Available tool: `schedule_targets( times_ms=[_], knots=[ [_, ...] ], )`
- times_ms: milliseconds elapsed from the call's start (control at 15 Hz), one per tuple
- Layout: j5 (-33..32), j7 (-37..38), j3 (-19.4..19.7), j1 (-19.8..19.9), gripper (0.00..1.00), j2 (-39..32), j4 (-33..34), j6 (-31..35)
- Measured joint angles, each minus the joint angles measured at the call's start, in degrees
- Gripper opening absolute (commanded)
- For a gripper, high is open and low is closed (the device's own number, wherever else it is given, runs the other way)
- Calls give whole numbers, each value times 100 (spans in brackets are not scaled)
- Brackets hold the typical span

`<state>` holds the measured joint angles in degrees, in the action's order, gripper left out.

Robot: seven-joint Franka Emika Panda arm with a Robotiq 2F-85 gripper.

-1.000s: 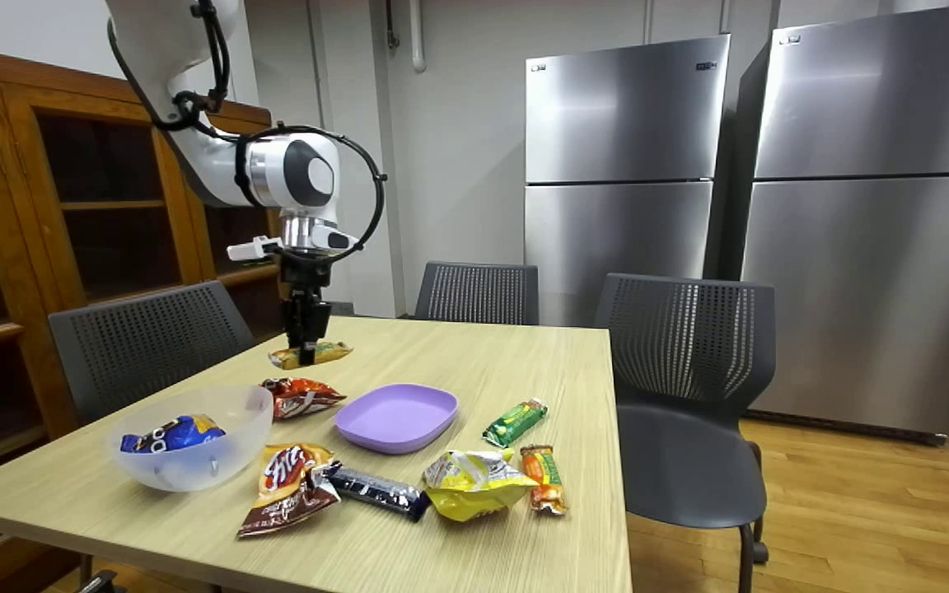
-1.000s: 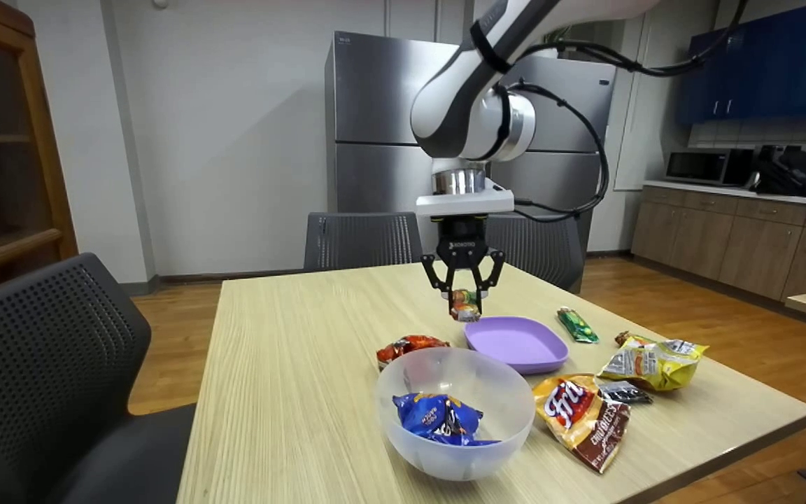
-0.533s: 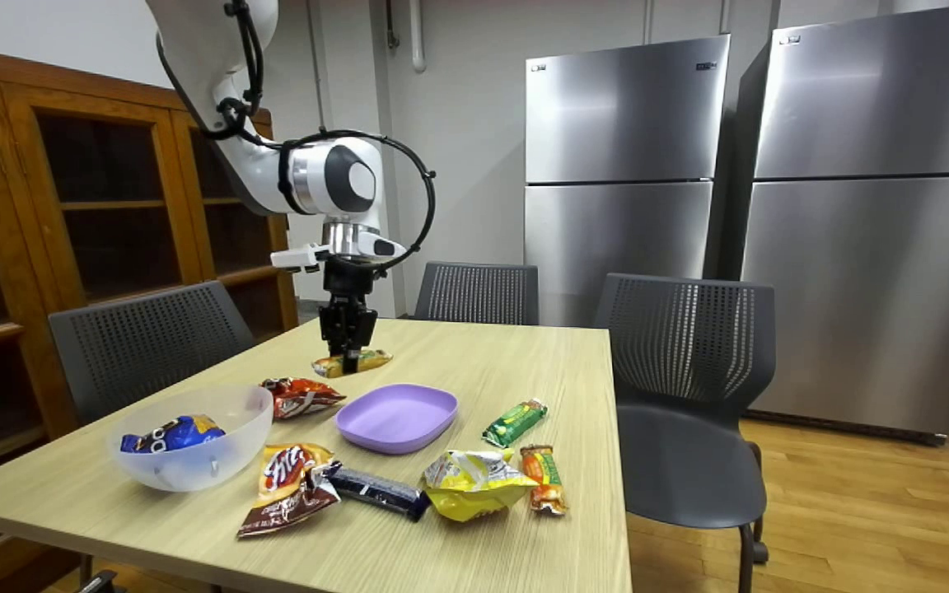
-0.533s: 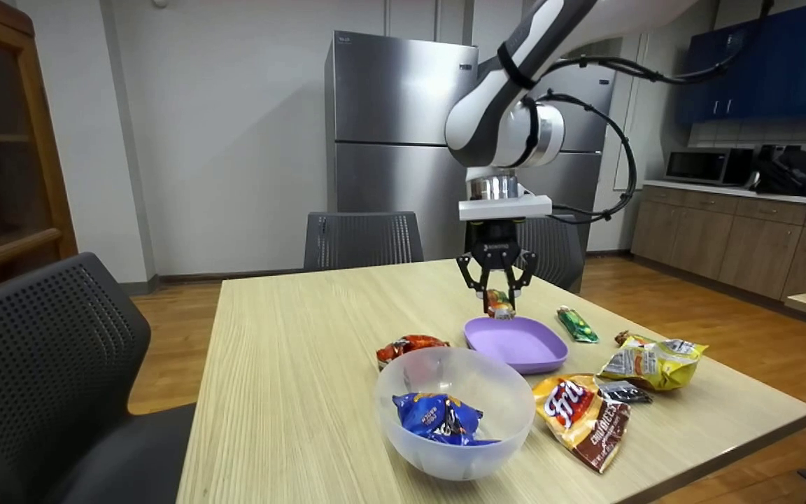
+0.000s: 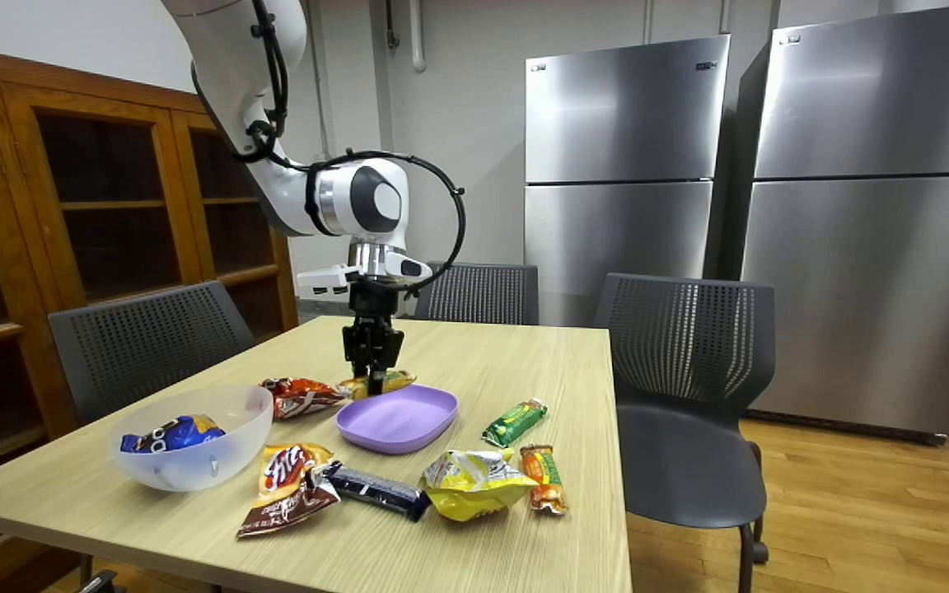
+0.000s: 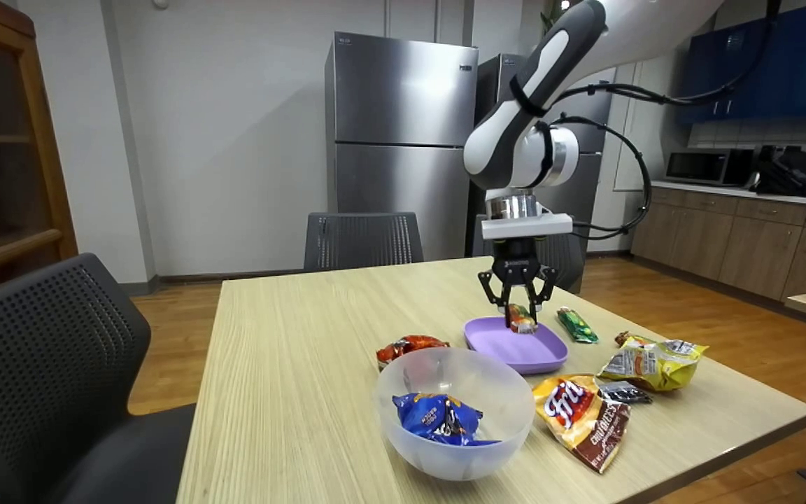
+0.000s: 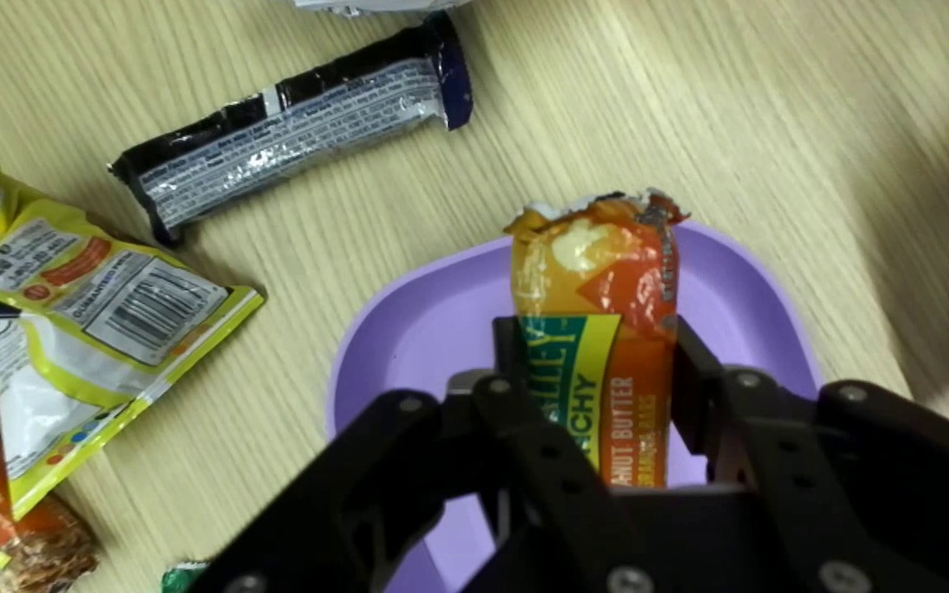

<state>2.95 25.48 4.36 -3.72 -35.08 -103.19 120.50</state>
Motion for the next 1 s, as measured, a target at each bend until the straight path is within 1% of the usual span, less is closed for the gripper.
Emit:
schedule_targets(
  times_ms=[467, 1000],
  knots=[
    [-8, -41, 126, 4, 18, -304, 53, 364],
    [-11, -55, 121, -37, 18, -684, 535, 502]
  ],
)
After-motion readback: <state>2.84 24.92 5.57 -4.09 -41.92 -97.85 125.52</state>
